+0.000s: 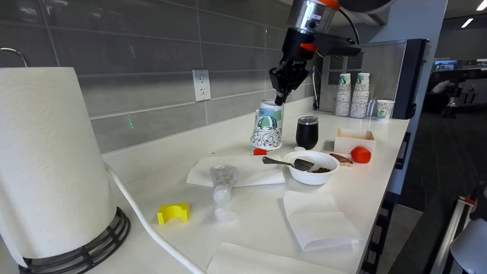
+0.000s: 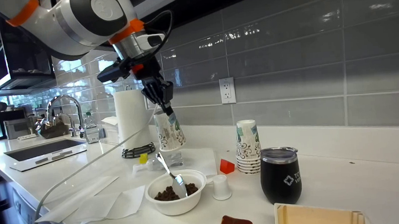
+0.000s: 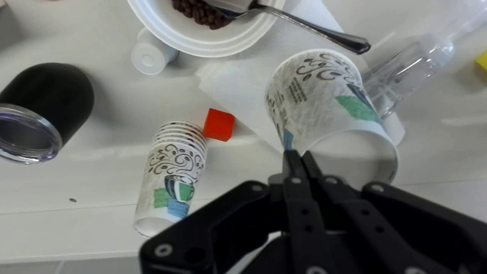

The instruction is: Remove one cup from the stack and put it on the left side of the counter.

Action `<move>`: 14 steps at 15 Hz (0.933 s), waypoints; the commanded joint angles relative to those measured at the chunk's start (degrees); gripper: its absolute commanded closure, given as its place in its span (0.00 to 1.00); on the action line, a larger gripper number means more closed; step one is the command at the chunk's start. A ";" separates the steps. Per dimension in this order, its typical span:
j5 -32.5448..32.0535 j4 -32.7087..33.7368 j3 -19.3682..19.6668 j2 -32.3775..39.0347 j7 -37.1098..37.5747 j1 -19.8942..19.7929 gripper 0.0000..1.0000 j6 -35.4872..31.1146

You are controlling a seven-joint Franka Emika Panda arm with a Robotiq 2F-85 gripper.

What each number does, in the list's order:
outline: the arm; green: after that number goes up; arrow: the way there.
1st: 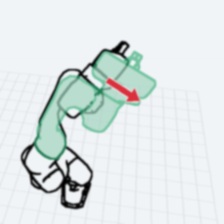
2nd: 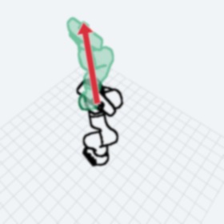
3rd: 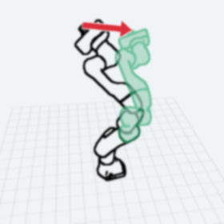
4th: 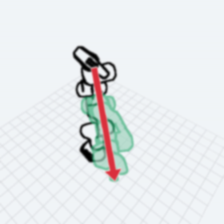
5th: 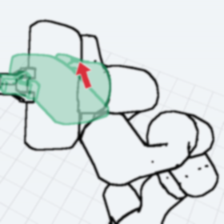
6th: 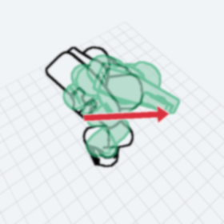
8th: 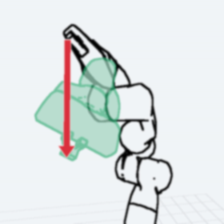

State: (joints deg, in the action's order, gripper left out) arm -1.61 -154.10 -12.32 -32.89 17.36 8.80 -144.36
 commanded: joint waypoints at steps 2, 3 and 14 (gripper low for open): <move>0.51 -0.11 -2.58 -0.46 -3.29 3.01 0.99 -2.30; 0.41 0.03 -3.04 -0.40 -3.80 3.65 0.99 -2.37; 1.18 1.31 -4.91 4.55 -10.41 10.25 0.99 -0.55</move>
State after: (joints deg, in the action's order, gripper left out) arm -1.62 -154.07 -17.45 -30.59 9.51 17.45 -145.66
